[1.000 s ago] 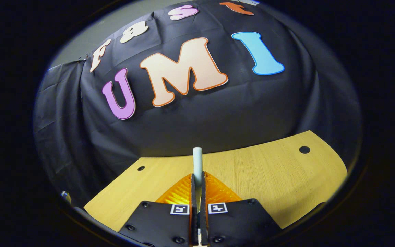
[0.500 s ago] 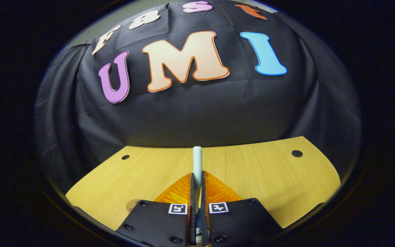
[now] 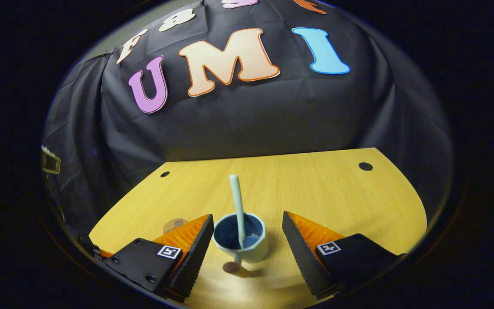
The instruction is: Put the toothbrush and toothpaste on the desktop into the cup, then pick up the cup and place it on the coaster on the desktop.
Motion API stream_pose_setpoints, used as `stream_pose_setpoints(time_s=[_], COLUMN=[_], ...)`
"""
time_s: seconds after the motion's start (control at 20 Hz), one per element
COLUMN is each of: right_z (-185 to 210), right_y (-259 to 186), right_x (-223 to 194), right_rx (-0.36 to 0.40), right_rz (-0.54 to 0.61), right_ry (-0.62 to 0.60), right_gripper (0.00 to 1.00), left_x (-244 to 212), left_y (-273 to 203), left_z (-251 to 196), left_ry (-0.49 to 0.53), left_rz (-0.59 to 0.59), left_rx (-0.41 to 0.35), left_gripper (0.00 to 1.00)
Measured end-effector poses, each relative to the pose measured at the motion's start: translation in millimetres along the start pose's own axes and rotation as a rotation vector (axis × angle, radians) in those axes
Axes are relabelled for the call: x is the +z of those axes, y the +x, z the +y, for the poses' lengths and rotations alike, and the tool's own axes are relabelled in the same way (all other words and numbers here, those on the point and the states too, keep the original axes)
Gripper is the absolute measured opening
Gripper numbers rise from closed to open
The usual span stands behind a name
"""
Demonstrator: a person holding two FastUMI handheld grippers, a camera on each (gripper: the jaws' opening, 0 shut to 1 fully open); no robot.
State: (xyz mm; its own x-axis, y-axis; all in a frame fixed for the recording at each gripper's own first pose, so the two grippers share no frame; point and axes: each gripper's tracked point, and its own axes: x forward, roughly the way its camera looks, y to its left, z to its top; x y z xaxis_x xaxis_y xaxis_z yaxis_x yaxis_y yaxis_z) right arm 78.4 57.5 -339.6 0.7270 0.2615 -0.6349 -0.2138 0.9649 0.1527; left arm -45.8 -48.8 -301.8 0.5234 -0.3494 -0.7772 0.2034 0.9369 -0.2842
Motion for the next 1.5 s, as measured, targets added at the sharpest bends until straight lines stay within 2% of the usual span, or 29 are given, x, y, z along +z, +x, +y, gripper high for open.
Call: stream_pose_setpoints(time_s=[0.1, 0.25, 0.3, 0.4, 0.5, 0.6, 0.65, 0.95, 1.0, 1.05, 1.1, 1.15, 1.2, 1.3, 1.35, 1.45, 1.5], right_z=[-12.8, -31.6, -36.2, -45.6, -54.7, -62.0, -62.5, -66.5, -66.7, -66.8, -67.8, -69.2, -70.0, -71.1, -72.6, -73.0, -72.7], right_y=[-18.9, -47.7, -56.2, -70.5, -84.7, -95.6, -98.3, -120.2, -123.3, -124.2, -127.5, -133.2, -135.8, -137.5, -138.9, -140.8, -141.9], right_x=[-14.2, -37.1, -43.9, -56.8, -66.2, -66.6, -67.4, -83.8, -85.7, -89.3, -92.4, -97.0, -99.4, -103.2, -105.1, -108.5, -108.9], right_rx=[-0.016, -0.051, -0.064, -0.093, -0.120, -0.141, -0.150, -0.202, -0.210, -0.218, -0.227, -0.237, -0.247, -0.267, -0.275, -0.289, -0.294], right_rz=[0.018, 0.053, 0.065, 0.084, 0.094, 0.090, 0.088, 0.116, 0.122, 0.128, 0.134, 0.138, 0.141, 0.146, 0.148, 0.154, 0.157], right_ry=[0.024, 0.079, 0.099, 0.126, 0.129, 0.137, 0.145, 0.137, 0.133, 0.134, 0.141, 0.150, 0.160, 0.174, 0.176, 0.179, 0.181], right_gripper=[0.96, 0.99, 0.95, 0.99, 0.94, 0.94, 0.98, 0.99, 0.94, 0.98, 0.94, 0.98, 0.94, 0.94, 0.98, 0.94, 0.99], left_x=[20.0, 54.8, 65.8, 88.7, 112.1, 131.7, 142.3, 196.6, 201.0, 204.1, 206.0, 209.8, 210.9, 215.5, 217.2, 215.7, 211.8], left_y=[0.6, 8.7, 11.2, 15.3, 19.9, 24.7, 25.1, 51.0, 55.5, 62.0, 68.1, 74.4, 77.7, 83.4, 87.4, 93.3, 96.3], left_z=[-9.3, -21.3, -25.7, -36.7, -52.2, -62.9, -68.0, -95.0, -98.8, -100.8, -101.0, -102.6, -102.6, -104.5, -104.9, -106.1, -106.0], left_ry=[-0.002, 0.003, 0.006, -0.001, -0.018, -0.014, -0.005, 0.028, 0.048, 0.073, 0.095, 0.119, 0.130, 0.146, 0.149, 0.154, 0.161], left_rz=[-0.043, -0.118, -0.140, -0.199, -0.250, -0.295, -0.319, -0.445, -0.455, -0.458, -0.458, -0.457, -0.460, -0.470, -0.476, -0.487, -0.482], left_rx=[-0.030, -0.076, -0.090, -0.132, -0.190, -0.226, -0.239, -0.342, -0.350, -0.352, -0.351, -0.353, -0.355, -0.363, -0.366, -0.372, -0.373], left_gripper=[0.01, 0.01, 0.01, 0.01, 0.01, 0.01, 0.01, 0.01, 0.00, 0.00, 0.01, 0.01, 0.01, 0.01, 0.01, 0.00, 0.01])
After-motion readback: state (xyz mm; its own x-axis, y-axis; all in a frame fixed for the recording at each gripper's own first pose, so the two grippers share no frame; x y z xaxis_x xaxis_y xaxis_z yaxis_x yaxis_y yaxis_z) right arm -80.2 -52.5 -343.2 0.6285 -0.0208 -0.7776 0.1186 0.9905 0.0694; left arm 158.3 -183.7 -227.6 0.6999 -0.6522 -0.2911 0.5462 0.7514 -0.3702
